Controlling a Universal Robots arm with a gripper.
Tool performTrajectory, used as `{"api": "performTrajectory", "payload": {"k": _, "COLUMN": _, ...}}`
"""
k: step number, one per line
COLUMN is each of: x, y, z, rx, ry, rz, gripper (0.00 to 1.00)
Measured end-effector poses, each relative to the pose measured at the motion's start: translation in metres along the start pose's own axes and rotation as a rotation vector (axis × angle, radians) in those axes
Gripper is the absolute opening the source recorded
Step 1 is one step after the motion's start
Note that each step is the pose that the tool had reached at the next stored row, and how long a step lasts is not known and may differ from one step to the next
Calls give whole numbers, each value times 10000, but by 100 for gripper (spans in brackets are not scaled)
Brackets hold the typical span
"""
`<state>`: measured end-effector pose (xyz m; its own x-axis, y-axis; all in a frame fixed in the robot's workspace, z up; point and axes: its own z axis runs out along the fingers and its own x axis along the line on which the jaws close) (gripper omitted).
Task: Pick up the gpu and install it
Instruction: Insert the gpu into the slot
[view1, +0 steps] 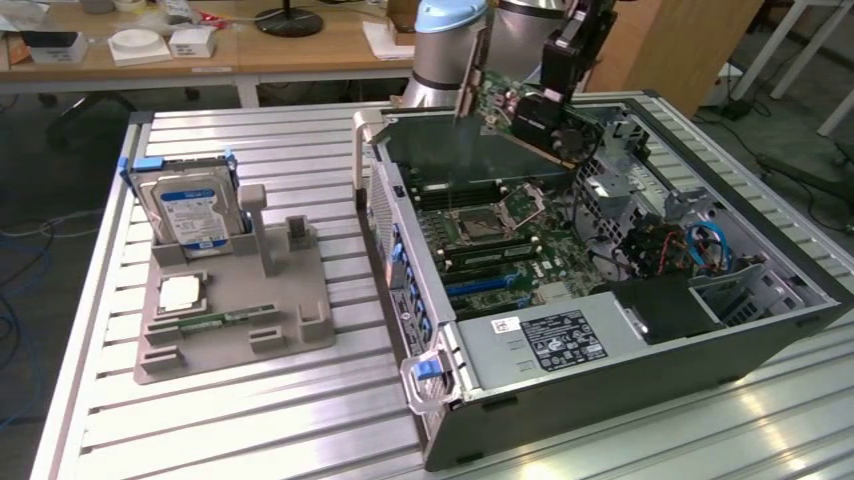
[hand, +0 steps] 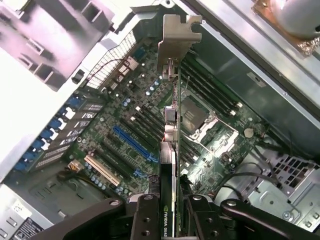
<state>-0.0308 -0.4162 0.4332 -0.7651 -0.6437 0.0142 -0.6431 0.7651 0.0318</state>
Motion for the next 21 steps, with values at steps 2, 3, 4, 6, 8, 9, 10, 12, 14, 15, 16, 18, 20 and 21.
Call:
{"api": "performTrajectory", "payload": {"k": 2, "x": 1, "y": 1, "z": 0, "rx": 4, "ry": 9, "rz": -284, "gripper": 26}}
{"api": "performTrajectory", "payload": {"k": 3, "x": 1, "y": 1, "z": 0, "rx": 6, "ry": 14, "rz": -421, "gripper": 26}}
{"api": "performTrajectory", "payload": {"k": 4, "x": 2, "y": 1, "z": 0, "rx": 8, "ry": 18, "rz": -559, "gripper": 26}}
{"api": "performTrajectory", "payload": {"k": 6, "x": 2, "y": 2, "z": 0, "rx": 12, "ry": 27, "rz": -836, "gripper": 26}}
{"api": "performTrajectory", "payload": {"k": 8, "x": 3, "y": 2, "z": 0, "rx": 16, "ry": 36, "rz": -1116, "gripper": 26}}
{"api": "performTrajectory", "payload": {"k": 9, "x": 3, "y": 2, "z": 0, "rx": 18, "ry": 41, "rz": -1269, "gripper": 26}}
{"api": "performTrajectory", "payload": {"k": 10, "x": 3, "y": 2, "z": 0, "rx": 20, "ry": 45, "rz": -1413, "gripper": 26}}
{"api": "performTrajectory", "payload": {"k": 12, "x": 3, "y": 3, "z": 1, "rx": 24, "ry": 55, "rz": -1699, "gripper": 26}}
{"api": "performTrajectory", "payload": {"k": 14, "x": 4, "y": 3, "z": 1, "rx": 28, "ry": 63, "rz": -1982, "gripper": 26}}
{"api": "performTrajectory", "payload": {"k": 15, "x": 4, "y": 3, "z": 1, "rx": 30, "ry": 68, "rz": -2130, "gripper": 26}}
{"api": "performTrajectory", "payload": {"k": 16, "x": 4, "y": 3, "z": 1, "rx": 32, "ry": 73, "rz": -2269, "gripper": 26}}
{"api": "performTrajectory", "payload": {"k": 18, "x": 4, "y": 3, "z": 1, "rx": 36, "ry": 82, "rz": -2554, "gripper": 26}}
{"api": "performTrajectory", "payload": {"k": 20, "x": 4, "y": 3, "z": 2, "rx": 40, "ry": 92, "rz": -2862, "gripper": 26}}
{"api": "performTrajectory", "payload": {"k": 21, "x": 4, "y": 3, "z": 2, "rx": 42, "ry": 96, "rz": -3022, "gripper": 26}}
